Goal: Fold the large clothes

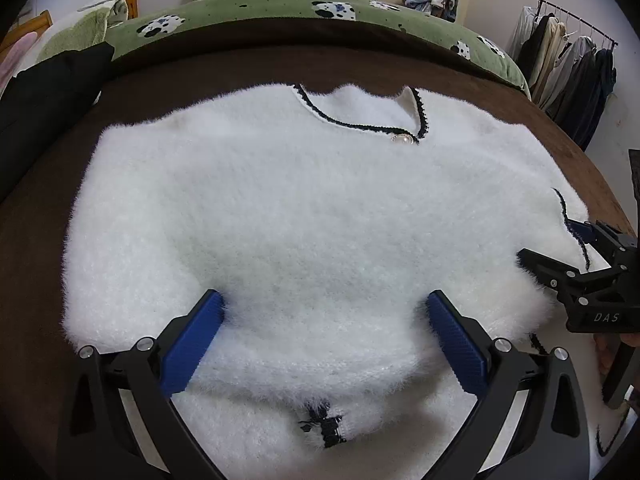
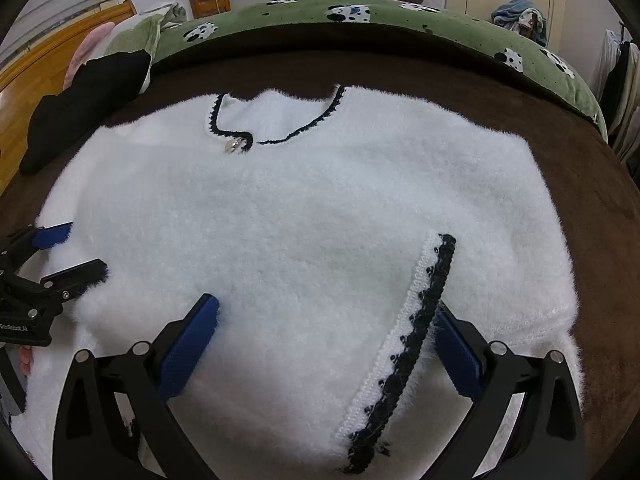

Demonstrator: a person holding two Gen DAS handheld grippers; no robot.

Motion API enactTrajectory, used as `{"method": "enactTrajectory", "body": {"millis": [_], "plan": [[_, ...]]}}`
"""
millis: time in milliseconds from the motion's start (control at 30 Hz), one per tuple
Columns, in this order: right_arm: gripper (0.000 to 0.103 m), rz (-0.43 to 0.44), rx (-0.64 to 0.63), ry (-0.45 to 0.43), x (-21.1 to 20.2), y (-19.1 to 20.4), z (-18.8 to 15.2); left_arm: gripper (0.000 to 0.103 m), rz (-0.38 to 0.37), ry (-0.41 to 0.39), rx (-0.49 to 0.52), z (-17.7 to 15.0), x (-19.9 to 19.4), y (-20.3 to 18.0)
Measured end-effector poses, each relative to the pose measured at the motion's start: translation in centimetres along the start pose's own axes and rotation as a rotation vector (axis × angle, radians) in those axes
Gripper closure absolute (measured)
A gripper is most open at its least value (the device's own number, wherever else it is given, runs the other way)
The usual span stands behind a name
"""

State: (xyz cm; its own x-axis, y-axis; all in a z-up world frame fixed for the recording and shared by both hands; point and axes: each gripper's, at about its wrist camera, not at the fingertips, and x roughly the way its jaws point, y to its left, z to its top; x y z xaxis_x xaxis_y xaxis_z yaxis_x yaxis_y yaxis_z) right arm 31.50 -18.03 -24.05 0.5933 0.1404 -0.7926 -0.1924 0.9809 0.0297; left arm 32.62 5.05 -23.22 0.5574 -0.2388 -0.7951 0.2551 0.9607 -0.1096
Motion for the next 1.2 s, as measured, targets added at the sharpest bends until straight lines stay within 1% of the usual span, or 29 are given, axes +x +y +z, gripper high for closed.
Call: {"method": "enactTrajectory", "body": {"millis": [133, 267, 367, 433, 500, 600, 667, 733, 800, 867, 933, 1033, 1100, 1200], "plan": [[0.004, 0.005, 0.003, -0.010, -0.1, -0.1, -0.1, 0.005, 0.010, -0.005, 0.002, -0.1, 0.0, -0.1], [0.005, -0.002, -0.002, 0.002, -0.4, 0.2, 0.2, 0.005, 0.017, -0.005, 0.002, -0.1, -0.3, -0.1], [0.005, -0.010, -0.015, 0.025, -1.7, 0.5, 0.7, 0.006, 0.025, 0.044, -0.015, 0.7, -0.7, -0.2], [0.005, 0.012, -0.009, -0.004, -3.9, 0.5, 1.1, 0.006, 0.036, 0.061, -0.037, 1.1, -1.4, -0.1], [0.005, 0.027, -0.010, -0.038, -6.0, 0.5, 1.4, 0.006, 0.047, 0.036, -0.070, 1.6, -3.2, 0.1], [0.005, 0.049, -0.020, -0.073, -9.3, 0.5, 1.3, 0.006, 0.051, -0.037, -0.095, 2.1, -7.4, 0.1], [0.005, 0.052, -0.029, -0.091, -11.6, 0.5, 0.8, 0.006, 0.061, -0.065, -0.073, 1.9, -10.2, -0.4], [0.005, 0.046, -0.032, -0.100, -13.3, 0.3, 0.2, 0.006, 0.072, -0.070, -0.043, 1.3, -12.3, -0.9], [0.005, 0.056, -0.020, -0.112, -15.7, -0.2, -1.0, 0.006, 0.087, -0.075, -0.016, 0.3, -14.6, -1.5], [0.005, 0.072, 0.000, -0.115, -17.9, -0.9, -2.3, 0.006, 0.086, -0.082, -0.026, -1.3, -16.7, -1.7], [0.005, 0.082, 0.021, -0.118, -20.1, -1.7, -4.2, 0.006, 0.074, -0.073, -0.061, -3.6, -18.6, -1.6], [0.005, 0.112, 0.057, -0.118, -23.0, -3.0, -7.2, 0.006, 0.084, -0.050, -0.073, -7.0, -20.5, -1.5], [0.005, 0.125, 0.075, -0.112, -24.3, -3.6, -9.0, 0.006, 0.100, -0.024, -0.081, -9.9, -22.0, -1.4], [0.005, 0.148, 0.119, -0.093, -25.9, -4.8, -12.2, 0.006, 0.104, -0.003, -0.115, -13.3, -23.8, -0.5]]}}
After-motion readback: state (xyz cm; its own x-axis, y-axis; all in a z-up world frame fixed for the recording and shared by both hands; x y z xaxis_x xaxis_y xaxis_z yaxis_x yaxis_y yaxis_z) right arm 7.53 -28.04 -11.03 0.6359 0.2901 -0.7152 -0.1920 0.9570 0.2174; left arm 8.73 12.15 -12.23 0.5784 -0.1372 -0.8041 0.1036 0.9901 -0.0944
